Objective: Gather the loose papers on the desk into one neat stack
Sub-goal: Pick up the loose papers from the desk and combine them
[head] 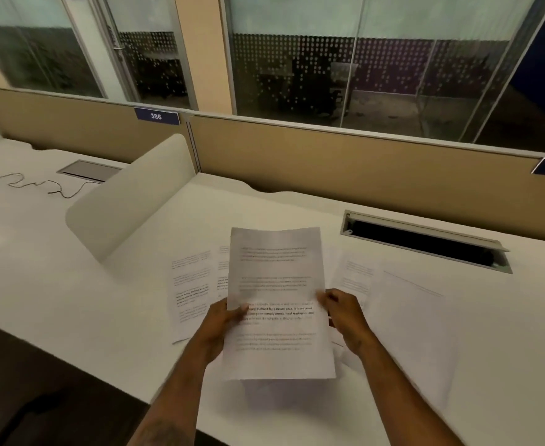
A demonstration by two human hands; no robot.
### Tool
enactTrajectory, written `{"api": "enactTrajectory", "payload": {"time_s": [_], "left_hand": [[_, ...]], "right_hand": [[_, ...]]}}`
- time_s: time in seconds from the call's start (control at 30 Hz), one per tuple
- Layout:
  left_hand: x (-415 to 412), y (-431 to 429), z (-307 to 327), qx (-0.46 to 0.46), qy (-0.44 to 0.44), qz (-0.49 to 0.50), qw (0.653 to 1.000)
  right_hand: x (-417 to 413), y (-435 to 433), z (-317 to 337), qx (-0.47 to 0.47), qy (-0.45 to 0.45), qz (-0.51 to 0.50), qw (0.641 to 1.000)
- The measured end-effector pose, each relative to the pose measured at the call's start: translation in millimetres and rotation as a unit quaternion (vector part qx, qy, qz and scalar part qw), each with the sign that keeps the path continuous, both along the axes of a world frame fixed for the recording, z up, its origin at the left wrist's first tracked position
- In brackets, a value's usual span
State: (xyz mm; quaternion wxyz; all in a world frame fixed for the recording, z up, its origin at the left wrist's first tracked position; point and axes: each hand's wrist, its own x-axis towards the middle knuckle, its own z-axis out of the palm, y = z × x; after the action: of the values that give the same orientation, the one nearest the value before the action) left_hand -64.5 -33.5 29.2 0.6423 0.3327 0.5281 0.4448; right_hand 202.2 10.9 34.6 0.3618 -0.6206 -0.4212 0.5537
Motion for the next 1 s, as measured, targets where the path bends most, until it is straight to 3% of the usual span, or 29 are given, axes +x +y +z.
{"api": "enactTrajectory", "payload": {"time_s": [0.07,0.17,0.3,0.4,0.63,0.8,1.0], "left_hand": [[-16,-10,-1,-0.004,0.019,0.038,0.999],[-42,-25,-8,-0.018,0.028,0.074,0.997],[-70,-38,-15,-0.033,0.025,0.107,0.993],[-82,-42,-17,-0.033,0.028,0.108,0.993],[-94,-31,-14,-0.019,0.030,0.096,0.995],[-98,-11,-9,-0.008,0.031,0.094,0.995],[-96,12,-2,0.007,0.034,0.112,0.993]], "right_hand": [[-11,1,-5,0.004,-0.026,-0.017,1.000],[-24,1,-24,0.015,-0.196,0.002,0.981],[-36,-8,-49,-0.022,-0.385,0.112,0.916],[-46,-9,-57,-0.041,-0.454,0.121,0.882],[-51,5,-65,-0.112,-0.391,0.060,0.912],[-19,22,-22,-0.044,-0.275,-0.032,0.960],[57,40,59,0.067,-0.154,-0.176,0.970]]}}
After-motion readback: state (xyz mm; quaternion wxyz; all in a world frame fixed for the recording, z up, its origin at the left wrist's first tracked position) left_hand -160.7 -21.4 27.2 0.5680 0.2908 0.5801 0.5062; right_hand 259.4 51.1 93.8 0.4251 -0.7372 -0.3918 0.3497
